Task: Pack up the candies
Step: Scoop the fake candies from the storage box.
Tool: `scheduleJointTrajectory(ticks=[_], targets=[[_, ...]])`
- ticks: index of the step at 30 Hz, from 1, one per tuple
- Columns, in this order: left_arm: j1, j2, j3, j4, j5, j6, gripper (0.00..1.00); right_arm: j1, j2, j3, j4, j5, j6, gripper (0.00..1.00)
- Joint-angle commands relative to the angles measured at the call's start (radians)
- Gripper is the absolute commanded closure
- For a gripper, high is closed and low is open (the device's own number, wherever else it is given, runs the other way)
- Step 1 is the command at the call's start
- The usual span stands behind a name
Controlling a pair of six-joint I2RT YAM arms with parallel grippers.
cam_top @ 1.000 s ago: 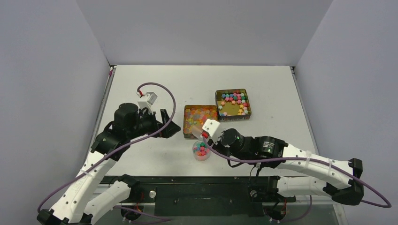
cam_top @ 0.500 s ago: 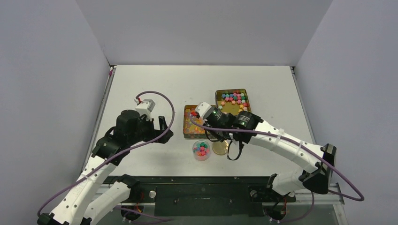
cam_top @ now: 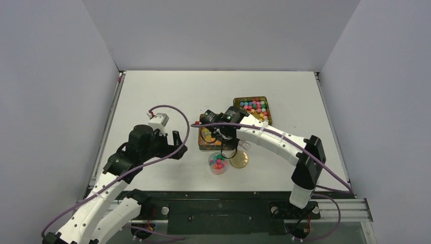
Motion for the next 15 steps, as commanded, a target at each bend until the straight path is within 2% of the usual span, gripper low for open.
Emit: scheduleJointTrajectory(ticks=[1,8,15], targets=[[-0.003,-0.023,0.003,0.067,-0.054,0.007,0.04,-0.025,0.054,0.085,-0.080,0.051,-0.004,1.00],[-0.018,-0.042,0.005,0.031,-0.229,-0.023,0.04,-0.060,0.146,0.146,-0.114,0.044,-0.004,1.00],[-0.031,-0.052,0.007,0.023,-0.287,-0.041,0.04,-0.082,0.221,0.213,-0.138,0.063,-0.004,1.00]])
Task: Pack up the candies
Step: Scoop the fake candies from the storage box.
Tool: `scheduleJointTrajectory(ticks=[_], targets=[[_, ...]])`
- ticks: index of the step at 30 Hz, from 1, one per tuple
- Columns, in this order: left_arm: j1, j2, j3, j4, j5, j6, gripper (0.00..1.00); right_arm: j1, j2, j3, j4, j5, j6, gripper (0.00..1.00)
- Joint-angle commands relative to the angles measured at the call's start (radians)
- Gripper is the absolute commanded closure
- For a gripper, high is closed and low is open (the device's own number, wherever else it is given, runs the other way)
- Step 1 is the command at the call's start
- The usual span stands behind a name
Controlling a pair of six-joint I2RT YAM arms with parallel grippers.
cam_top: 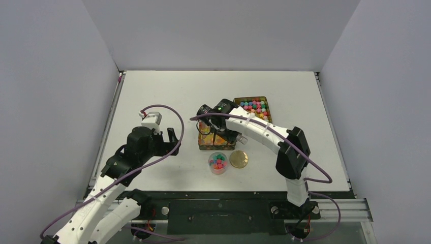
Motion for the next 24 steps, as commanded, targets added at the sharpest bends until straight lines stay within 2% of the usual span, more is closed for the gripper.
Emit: scheduleJointTrajectory(ticks=[1,24], targets=[[-0.009,-0.016,0.009,0.021,-0.064,-0.019,0.04,-0.014,0.031,0.071,-0.047,0.049,-0.004,1.00],[-0.015,-0.025,0.008,0.022,-0.072,-0.017,0.04,-0.021,0.208,0.202,-0.105,0.035,-0.043,1.00]])
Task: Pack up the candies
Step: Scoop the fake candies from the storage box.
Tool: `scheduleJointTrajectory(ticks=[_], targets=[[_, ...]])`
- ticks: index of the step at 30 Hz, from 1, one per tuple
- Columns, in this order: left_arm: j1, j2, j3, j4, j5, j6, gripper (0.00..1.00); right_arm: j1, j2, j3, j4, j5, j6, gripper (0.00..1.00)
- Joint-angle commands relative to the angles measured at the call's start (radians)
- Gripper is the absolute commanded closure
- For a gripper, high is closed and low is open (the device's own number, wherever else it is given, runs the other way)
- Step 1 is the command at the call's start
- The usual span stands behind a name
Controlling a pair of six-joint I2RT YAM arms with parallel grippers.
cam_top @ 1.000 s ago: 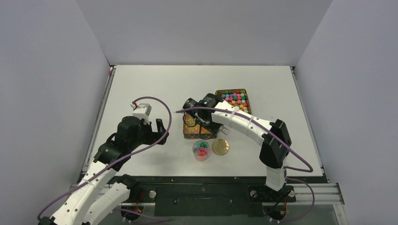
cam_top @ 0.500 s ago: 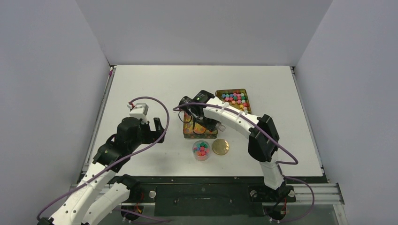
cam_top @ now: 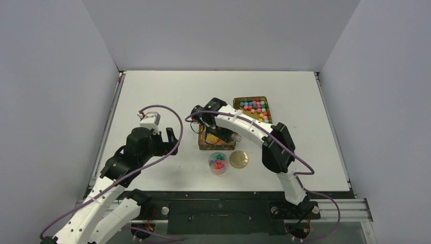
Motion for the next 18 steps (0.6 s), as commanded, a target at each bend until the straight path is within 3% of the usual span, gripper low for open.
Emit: scheduleJointTrajectory(ticks=[1,18], targets=[[-0.004,-0.010,0.008,0.024,-0.017,-0.007,0.04,-0.007,0.036,0.053,-0.034,0.026,-0.017,1.00],[0.002,0.001,0.011,0.022,-0.018,-0.004,0.04,-0.023,0.102,0.093,0.043,0.004,-0.041,1.00]])
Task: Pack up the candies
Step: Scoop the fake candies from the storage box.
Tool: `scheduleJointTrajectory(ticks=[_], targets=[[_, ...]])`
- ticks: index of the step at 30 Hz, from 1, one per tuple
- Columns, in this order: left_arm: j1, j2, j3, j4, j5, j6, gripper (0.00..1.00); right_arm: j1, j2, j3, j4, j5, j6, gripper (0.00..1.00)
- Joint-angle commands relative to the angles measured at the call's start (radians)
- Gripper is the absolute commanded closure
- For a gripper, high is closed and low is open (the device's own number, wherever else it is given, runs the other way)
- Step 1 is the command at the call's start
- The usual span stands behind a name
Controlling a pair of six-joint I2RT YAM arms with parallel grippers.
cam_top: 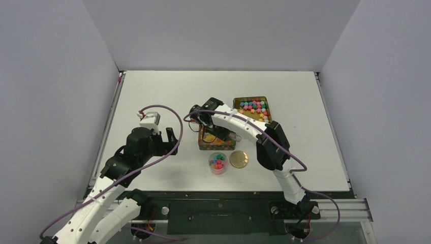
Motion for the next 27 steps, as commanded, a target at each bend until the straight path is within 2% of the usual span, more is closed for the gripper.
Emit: scheduleJointTrajectory(ticks=[1,17,27], targets=[[0.003,0.001,0.011,0.022,-0.014,-0.004,0.04,-0.010,0.020,0.033,0.047,-0.001,-0.021,1.00],[0.027,0.031,0.011,0.023,0.000,-0.001,0.04,-0.051,0.055,0.021,0.222,-0.061,-0.068,1.00],[0.032,0.045,0.011,0.022,-0.001,0.000,0.04,-0.065,0.099,0.083,0.322,-0.111,-0.084,1.00]])
